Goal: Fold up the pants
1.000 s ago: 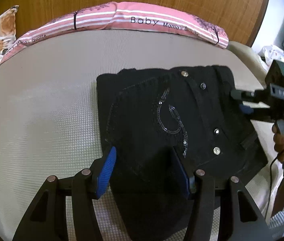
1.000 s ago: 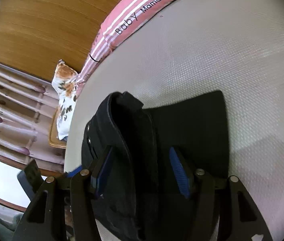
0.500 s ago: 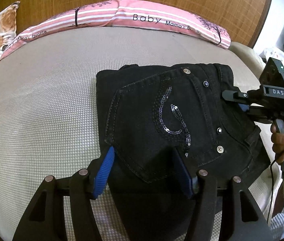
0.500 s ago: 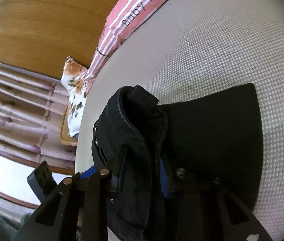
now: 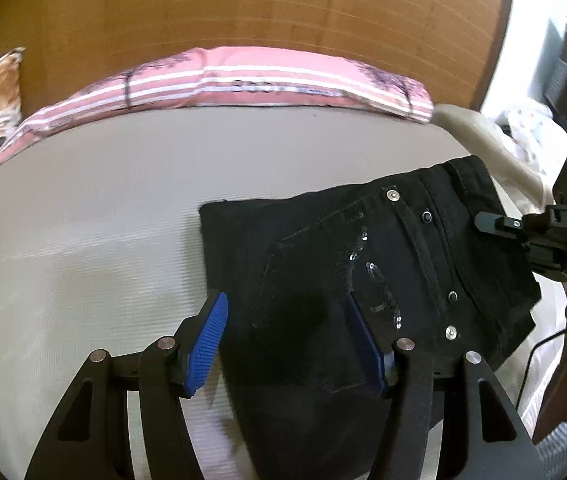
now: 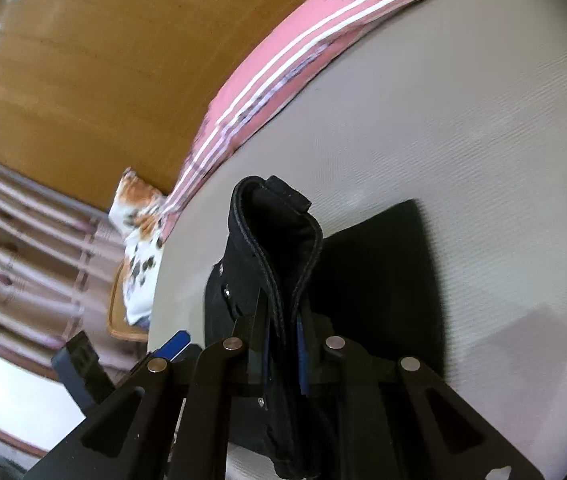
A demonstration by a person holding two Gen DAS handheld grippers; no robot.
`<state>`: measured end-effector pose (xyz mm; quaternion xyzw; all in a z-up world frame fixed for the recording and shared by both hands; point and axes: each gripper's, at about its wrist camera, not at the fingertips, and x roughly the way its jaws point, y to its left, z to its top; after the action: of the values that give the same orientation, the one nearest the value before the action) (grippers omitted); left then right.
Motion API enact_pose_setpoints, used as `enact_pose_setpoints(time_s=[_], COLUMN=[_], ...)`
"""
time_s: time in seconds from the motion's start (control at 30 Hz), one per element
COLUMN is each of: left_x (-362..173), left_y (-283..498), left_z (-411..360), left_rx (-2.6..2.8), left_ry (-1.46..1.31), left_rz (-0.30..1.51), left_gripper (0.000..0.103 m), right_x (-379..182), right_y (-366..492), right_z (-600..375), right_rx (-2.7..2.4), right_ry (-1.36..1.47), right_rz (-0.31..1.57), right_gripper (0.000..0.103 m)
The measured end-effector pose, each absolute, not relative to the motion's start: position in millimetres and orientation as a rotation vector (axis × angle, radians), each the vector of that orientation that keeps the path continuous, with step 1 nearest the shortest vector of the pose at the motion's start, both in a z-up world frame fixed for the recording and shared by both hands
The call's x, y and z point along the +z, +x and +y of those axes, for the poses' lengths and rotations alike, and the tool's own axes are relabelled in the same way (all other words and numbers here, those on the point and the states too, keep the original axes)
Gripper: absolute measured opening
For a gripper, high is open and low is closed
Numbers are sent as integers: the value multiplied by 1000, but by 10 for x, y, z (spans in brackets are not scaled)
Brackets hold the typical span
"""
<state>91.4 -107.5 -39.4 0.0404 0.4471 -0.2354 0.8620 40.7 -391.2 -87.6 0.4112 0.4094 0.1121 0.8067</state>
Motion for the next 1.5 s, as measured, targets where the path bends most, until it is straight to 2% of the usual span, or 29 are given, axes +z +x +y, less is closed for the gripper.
enact_pose_setpoints(time_s=[0.17,0.23,0.3,0.37,0.63,0.93,1.03,1.1,1.5], left_x=[-644,-766,-810,-800,-749,-728,-725,-717,-572], left_y=[881,895,893,897,778,638,610,593,494], left_z=[-1258,-1274,-1281,-1296,-1247,-1234,-1227,-1221,-1097], left_rx=[-535,-527,-529,-525,-542,-518,-507,-502,-544], left_ry=[169,193,199,206,199,217,222,224,202], left_rz=[995,1022,1024,1024,1044,1036,1033,1032,1024], left_gripper=[61,61,62,62,62,62,62,62,62], right_x=[-1257,-1405,-1428,-1356,-1065,-1064,-1049,-1021,-660], right_y=[343,332,326,289,-63,-248,-249,-249,-475], right_z=[-4111,-4165,-4178,-4173,-4112,-3958,-3921,-3895,-3681], right_rx=[136,125,126,106,110,113,95,57,-32], right_ry=[920,968,998,970,904,876,839,800,634], right_rz=[919,926,929,936,936,950,960,972,929], right_gripper=[10,15,25,27,28,28,23,13,9])
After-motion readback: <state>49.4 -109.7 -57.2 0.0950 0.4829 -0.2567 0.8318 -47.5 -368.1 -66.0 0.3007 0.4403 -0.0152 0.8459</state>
